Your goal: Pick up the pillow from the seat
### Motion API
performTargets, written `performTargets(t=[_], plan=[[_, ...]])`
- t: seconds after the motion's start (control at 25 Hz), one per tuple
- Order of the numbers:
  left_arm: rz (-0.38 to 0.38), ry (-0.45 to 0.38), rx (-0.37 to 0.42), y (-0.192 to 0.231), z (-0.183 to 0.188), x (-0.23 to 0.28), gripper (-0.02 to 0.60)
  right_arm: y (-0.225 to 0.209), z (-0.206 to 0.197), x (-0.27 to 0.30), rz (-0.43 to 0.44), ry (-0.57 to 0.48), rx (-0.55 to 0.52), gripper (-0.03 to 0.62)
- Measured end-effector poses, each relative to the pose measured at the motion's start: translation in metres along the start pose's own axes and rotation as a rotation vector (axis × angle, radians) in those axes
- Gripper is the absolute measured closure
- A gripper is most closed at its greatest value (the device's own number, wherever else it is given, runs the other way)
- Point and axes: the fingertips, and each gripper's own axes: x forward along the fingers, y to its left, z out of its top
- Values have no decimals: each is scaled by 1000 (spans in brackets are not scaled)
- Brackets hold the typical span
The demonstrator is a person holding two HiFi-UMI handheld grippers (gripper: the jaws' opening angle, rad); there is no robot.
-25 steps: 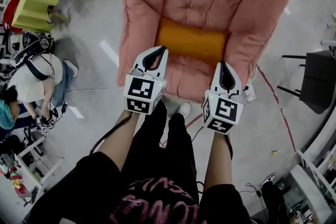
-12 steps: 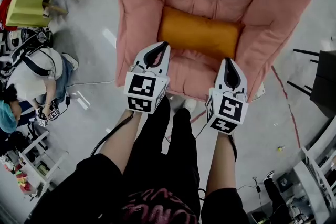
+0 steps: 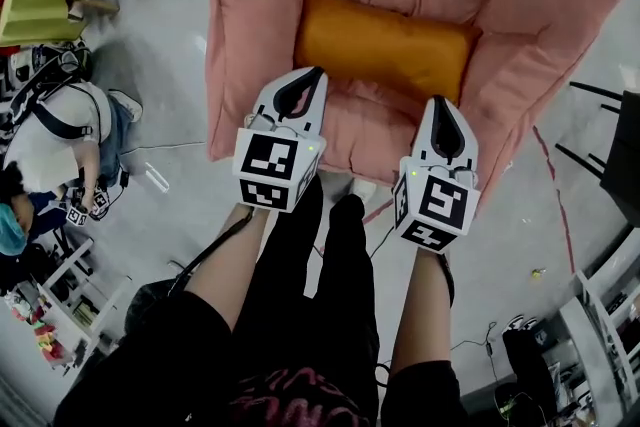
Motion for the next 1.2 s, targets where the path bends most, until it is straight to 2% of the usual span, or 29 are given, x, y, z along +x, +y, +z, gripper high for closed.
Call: performTargets(t=[0.72, 1.2], plan=[[5, 51, 0, 16, -49, 49, 566, -3, -54, 50, 8, 68, 11, 571], [21, 93, 17, 33, -67, 76, 565, -9, -70, 72, 7, 82, 2, 569]])
